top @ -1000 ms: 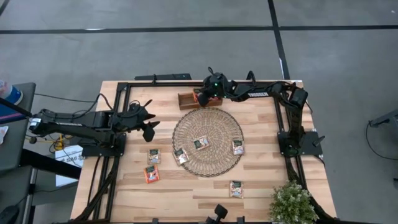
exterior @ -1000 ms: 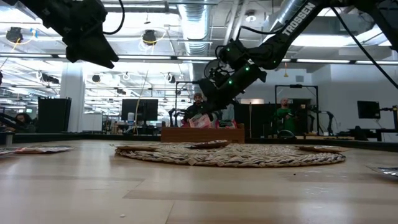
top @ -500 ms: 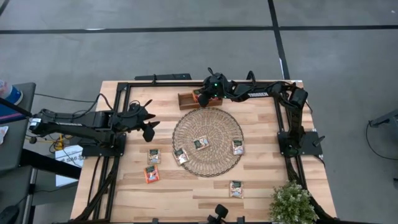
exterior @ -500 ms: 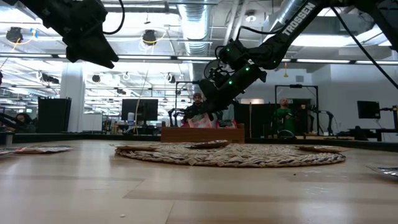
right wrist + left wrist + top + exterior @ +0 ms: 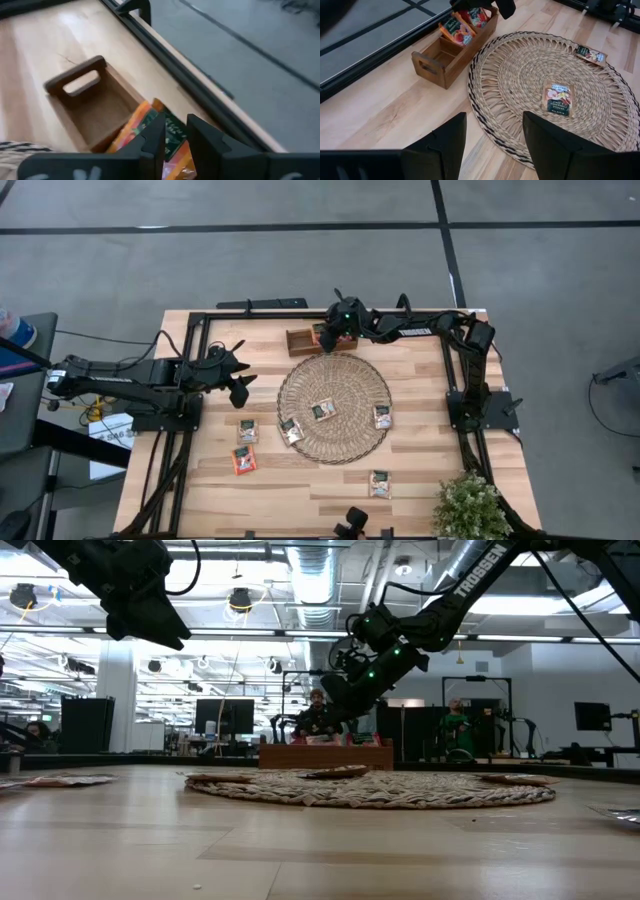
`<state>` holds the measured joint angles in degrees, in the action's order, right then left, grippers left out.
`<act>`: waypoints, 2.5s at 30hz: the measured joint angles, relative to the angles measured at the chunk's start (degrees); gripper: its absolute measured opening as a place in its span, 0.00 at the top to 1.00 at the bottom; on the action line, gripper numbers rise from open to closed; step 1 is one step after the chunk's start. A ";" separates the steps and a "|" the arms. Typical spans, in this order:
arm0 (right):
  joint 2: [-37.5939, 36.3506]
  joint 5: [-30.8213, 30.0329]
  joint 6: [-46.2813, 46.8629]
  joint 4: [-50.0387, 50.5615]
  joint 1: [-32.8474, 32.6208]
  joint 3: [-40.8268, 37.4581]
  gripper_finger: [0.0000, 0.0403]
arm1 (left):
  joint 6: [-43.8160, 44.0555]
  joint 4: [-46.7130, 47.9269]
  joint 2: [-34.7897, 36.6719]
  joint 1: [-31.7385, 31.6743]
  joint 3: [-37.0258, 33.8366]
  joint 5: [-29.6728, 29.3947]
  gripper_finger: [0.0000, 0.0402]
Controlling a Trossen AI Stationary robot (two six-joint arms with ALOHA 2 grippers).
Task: Pick & Place Tea
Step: Put the orange tea bag into the middle section of the wooden organizer
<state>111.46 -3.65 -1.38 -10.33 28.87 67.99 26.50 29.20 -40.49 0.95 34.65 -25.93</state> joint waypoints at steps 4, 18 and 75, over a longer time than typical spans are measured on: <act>-0.01 -0.79 -1.22 0.02 -0.49 0.00 0.82 | 0.00 -0.01 0.00 0.02 0.00 0.00 0.53; -1.27 -1.02 -2.47 28.70 -3.01 16.40 0.83 | 1.66 -0.25 -0.02 0.02 0.02 1.18 0.53; -92.50 -8.53 30.96 24.02 -30.00 -46.73 0.84 | 37.16 8.80 -29.86 20.17 0.04 41.46 0.53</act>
<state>18.96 -12.19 29.58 13.69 -1.13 21.26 63.66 38.00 -70.35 21.12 34.70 15.53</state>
